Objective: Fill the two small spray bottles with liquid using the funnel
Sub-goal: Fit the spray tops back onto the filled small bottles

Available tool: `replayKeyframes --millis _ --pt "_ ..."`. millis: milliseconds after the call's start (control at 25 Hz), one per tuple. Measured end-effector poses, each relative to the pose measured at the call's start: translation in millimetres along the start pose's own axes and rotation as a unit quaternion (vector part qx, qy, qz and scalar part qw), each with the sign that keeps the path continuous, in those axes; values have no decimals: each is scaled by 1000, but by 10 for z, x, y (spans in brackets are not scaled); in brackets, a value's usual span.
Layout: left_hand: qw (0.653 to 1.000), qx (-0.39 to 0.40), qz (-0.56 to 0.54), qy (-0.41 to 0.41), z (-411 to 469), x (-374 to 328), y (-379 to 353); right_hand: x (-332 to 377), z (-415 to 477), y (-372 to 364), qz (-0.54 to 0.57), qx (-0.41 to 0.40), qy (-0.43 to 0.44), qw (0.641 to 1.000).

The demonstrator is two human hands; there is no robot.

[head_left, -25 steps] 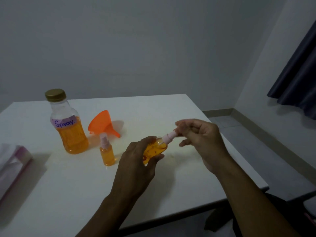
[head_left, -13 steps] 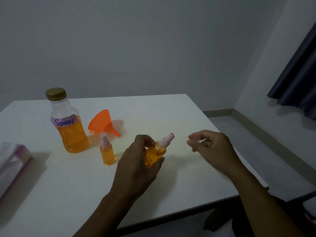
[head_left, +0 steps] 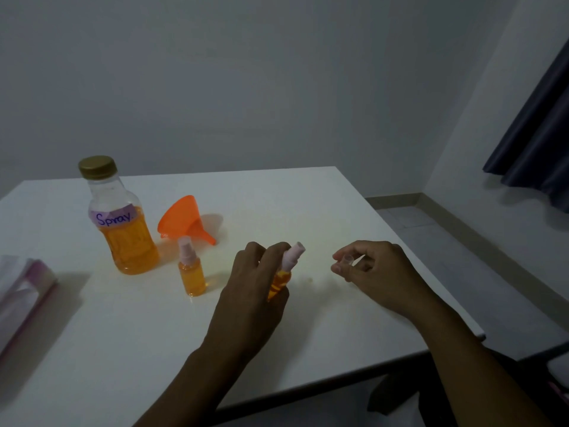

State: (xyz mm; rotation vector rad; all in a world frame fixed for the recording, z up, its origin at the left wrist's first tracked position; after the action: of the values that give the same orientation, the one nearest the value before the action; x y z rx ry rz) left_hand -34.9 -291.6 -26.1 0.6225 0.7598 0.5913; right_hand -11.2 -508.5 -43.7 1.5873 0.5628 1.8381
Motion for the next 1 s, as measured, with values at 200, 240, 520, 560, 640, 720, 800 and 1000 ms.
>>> replayKeyframes --millis 200,240,520,560,640,720,800,1000 --pt "995 0 -86 58 17 86 27 6 -14 12 7 1 -1 1000" --pt "987 -3 -130 94 19 137 36 5 -16 12 7 2 -2 1000" --pt "978 6 -178 111 10 187 -11 17 -15 12 5 12 2 1000" --pt "978 10 -181 103 6 173 -13 17 -15 11 4 12 3 1000" --pt "977 19 -192 93 -2 134 -11 11 -16 18 8 10 2 1000" --pt "977 30 -194 87 -13 106 -8 -3 -13 21 10 8 0 1000" --pt "976 33 -198 79 -22 85 -5 -4 -15 23 11 9 2 1000" --pt "959 17 -268 91 -16 111 -5 2 -13 25 5 11 8 1000"
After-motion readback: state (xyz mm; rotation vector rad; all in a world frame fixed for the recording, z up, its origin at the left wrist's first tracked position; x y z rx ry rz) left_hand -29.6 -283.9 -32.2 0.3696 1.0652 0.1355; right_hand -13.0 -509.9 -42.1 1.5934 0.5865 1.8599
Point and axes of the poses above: each hand's wrist, its own z-axis towards the middle knuckle, its own y-axis out of the back of the hand, x = y × z, the point moved 8 cm from there along z, towards the middle knuckle, and after that the axes turned 2 degrees about y, right-handed, at the moved point
